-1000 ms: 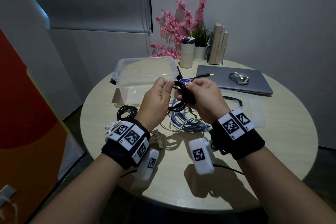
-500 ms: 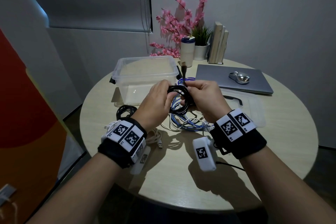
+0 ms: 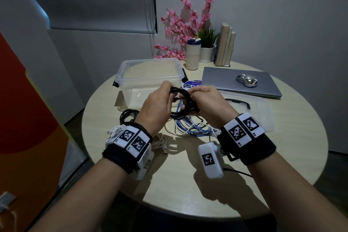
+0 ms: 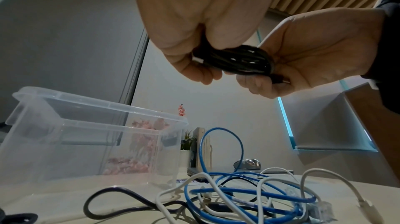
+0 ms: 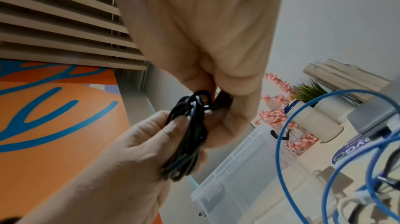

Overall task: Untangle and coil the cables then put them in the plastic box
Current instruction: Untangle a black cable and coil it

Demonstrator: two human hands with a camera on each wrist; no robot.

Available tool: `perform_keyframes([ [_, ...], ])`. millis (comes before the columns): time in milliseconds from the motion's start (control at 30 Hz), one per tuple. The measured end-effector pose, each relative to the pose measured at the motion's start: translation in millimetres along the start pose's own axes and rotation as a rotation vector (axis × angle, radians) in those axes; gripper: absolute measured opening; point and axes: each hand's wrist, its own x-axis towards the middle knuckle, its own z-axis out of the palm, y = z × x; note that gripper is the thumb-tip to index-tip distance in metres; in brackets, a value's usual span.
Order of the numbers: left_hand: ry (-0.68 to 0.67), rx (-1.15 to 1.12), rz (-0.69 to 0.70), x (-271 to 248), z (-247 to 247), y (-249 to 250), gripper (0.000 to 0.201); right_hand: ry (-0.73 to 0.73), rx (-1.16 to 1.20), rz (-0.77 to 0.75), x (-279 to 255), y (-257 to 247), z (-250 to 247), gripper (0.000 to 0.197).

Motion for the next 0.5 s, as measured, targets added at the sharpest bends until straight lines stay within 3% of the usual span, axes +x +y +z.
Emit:
perform_keyframes([
  [100,-0.008,-0.028,-0.042,1.3,-2.6,-1.5,0.008,-0.051,0.043,-0.063,-3.0,2.2,0.4,0.02],
  [233,-0.02,-0.066,-0.081,1.7,-4.9,2.3,0.009,-0.083,-0.144,-0.141,-3.0,6.7,-0.4,0.015],
  [333,-0.01,-0.113,-0.104,2.8,-4.2,5.0,0.008,0.013,-0.118,-0.146,0.6,8.3,1.9,0.006],
  [500,-0.024,-0.121,-0.151,0.3,-1.5,6.6,0.012,0.184,-0.119,-0.153,6.9,10.4,0.4,0.02],
])
